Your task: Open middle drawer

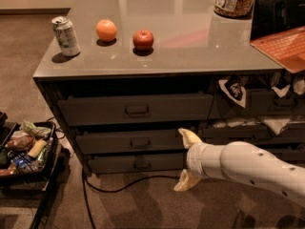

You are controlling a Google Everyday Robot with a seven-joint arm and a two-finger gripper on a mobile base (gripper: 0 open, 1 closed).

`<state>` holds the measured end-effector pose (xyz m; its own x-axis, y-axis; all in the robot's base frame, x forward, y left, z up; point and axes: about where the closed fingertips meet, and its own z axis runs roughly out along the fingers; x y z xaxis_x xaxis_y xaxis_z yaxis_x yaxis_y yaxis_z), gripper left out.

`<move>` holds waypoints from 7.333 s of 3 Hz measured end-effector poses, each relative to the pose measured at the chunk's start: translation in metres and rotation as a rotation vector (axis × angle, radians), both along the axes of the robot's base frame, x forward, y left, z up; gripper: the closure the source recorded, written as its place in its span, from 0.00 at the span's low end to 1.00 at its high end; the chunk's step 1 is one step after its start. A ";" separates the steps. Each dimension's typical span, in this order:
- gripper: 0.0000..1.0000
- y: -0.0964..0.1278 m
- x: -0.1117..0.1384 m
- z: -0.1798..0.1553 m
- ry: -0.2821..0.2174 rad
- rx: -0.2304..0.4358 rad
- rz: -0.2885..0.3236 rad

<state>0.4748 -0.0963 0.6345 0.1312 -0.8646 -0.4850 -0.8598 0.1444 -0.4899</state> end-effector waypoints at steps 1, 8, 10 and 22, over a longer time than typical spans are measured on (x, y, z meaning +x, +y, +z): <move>0.00 0.004 0.025 -0.022 -0.003 -0.039 0.031; 0.00 0.034 0.142 -0.178 0.145 0.006 0.165; 0.00 0.040 0.160 -0.195 0.077 0.113 0.206; 0.74 0.026 0.209 -0.224 0.073 0.082 0.203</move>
Offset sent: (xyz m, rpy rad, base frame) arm 0.0826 0.0003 -0.1034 -0.1767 0.1265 0.1101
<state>0.6837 -0.0708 0.4107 0.2603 -0.7813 -0.5673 -0.9080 0.0018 -0.4191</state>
